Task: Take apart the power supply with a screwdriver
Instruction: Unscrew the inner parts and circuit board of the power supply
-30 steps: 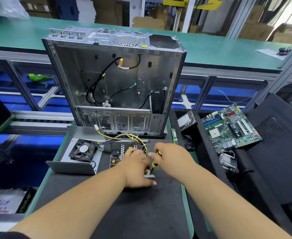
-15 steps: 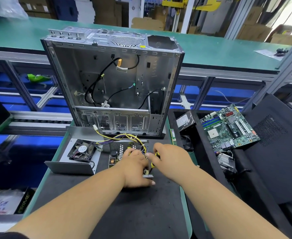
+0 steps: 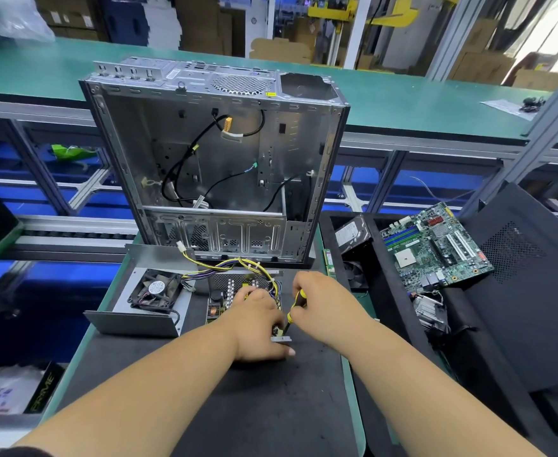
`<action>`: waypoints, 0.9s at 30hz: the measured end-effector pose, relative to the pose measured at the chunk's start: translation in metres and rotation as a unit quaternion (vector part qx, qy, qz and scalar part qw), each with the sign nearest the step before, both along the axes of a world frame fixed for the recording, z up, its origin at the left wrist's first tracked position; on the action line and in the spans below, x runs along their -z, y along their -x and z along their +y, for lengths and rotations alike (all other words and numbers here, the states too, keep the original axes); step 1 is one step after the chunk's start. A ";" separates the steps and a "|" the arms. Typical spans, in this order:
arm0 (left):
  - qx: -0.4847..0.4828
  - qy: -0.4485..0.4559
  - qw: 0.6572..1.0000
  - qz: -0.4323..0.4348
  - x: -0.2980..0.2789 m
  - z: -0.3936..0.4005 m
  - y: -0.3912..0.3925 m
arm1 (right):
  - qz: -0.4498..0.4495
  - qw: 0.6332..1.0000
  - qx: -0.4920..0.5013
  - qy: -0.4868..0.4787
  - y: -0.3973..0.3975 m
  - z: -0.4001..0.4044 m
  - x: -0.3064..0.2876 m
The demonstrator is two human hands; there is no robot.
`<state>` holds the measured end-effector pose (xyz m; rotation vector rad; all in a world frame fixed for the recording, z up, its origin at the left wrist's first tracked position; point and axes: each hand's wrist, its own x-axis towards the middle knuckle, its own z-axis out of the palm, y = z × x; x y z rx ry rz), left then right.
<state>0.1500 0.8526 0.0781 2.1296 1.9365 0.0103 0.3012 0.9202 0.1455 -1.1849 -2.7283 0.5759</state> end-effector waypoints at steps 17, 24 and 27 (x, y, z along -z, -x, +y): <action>0.000 0.005 1.000 -0.014 0.002 0.001 0.003 | 0.015 1.000 0.004 -0.010 0.002 -0.002 -0.005; -0.001 -0.004 1.000 -0.013 0.002 0.000 0.002 | -0.017 0.999 -0.015 -0.027 0.001 -0.002 -0.002; -0.006 -0.007 1.000 -0.026 0.001 0.000 0.000 | -0.059 0.995 -0.010 -0.081 0.000 -0.002 0.002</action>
